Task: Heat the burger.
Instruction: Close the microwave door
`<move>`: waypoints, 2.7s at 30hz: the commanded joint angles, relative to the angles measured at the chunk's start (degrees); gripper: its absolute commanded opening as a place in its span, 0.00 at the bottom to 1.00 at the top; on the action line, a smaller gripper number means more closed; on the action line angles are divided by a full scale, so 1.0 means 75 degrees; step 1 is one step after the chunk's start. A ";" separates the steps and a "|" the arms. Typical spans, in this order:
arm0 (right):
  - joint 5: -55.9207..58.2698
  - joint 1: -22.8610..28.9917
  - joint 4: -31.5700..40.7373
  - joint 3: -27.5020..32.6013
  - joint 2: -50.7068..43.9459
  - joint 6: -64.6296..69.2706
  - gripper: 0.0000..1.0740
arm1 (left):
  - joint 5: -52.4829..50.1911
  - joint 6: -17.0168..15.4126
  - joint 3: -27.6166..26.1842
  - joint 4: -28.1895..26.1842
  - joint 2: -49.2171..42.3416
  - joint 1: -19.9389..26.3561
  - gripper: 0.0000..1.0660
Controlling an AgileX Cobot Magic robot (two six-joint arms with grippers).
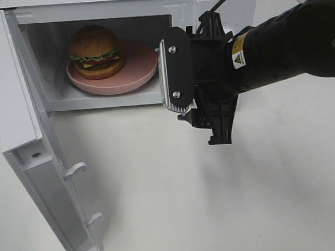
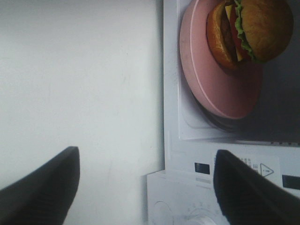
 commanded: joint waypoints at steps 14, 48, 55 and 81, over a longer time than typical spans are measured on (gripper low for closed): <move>0.3010 -0.0023 0.0053 0.0795 -0.2040 0.4416 0.71 | -0.0084 -0.0038 -0.0008 0.0031 -0.0122 -0.0015 0.94; 0.7639 -0.0298 0.0573 0.1008 -0.6914 0.6348 0.71 | -0.0084 -0.0038 -0.0008 0.0031 -0.0122 -0.0015 0.94; 0.7830 -0.1940 0.0382 0.1337 -0.7960 0.6180 0.71 | -0.0084 -0.0038 -0.0008 0.0031 -0.0122 -0.0015 0.94; 0.7044 -0.4408 0.0497 0.2597 -1.0993 0.6547 0.71 | -0.0084 -0.0038 -0.0015 0.0031 -0.0122 -0.0015 0.94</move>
